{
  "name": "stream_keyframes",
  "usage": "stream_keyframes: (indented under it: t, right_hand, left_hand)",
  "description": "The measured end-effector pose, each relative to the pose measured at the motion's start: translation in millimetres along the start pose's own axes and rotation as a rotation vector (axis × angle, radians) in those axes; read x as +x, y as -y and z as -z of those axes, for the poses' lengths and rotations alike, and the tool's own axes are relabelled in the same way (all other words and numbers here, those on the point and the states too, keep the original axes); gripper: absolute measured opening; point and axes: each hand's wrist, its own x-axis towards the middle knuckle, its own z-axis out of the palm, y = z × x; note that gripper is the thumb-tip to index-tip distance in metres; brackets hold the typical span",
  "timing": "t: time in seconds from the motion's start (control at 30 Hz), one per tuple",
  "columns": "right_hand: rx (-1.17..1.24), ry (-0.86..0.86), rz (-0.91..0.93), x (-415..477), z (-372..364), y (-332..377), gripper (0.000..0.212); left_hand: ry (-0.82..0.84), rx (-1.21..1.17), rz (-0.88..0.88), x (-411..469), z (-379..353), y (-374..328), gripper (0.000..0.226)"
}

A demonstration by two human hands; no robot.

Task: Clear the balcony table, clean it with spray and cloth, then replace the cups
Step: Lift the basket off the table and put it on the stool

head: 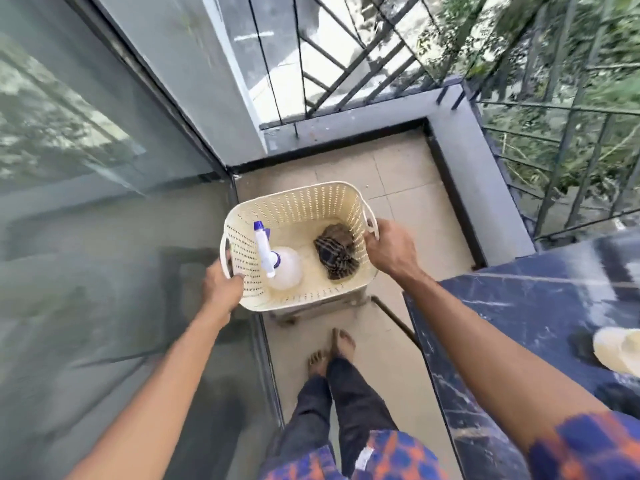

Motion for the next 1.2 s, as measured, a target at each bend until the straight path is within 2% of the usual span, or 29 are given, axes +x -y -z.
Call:
stream_keyframes:
  t: [0.33, 0.57, 0.77, 0.97, 1.1, 1.2]
  right_hand:
    - [0.089, 0.099, -0.14, 64, -77, -26, 0.026]
    - [0.093, 0.093, -0.149, 62, -88, -37, 0.027]
    - [0.106, 0.084, -0.142, 66, -90, -42, 0.025]
    - [0.134, 0.133, -0.189, 67, -88, -39, 0.025]
    - [0.21, 0.192, -0.228, 55, -76, -34, 0.036]
    - [0.316, 0.13, -0.207, 30, -57, -35, 0.044]
  left_hand:
    - [0.039, 0.012, 0.128, 80, -41, 46, 0.056]
    - [0.11, -0.029, 0.125, 88, -48, 74, 0.058]
    - [0.12, 0.006, 0.114, 91, -47, 76, 0.045]
    - [0.176, -0.033, 0.108, 100, -35, 76, 0.043]
    - [0.046, -0.168, 0.026, 92, -27, 47, 0.042]
    - [-0.084, -0.214, -0.096, 81, -20, 18, 0.038]
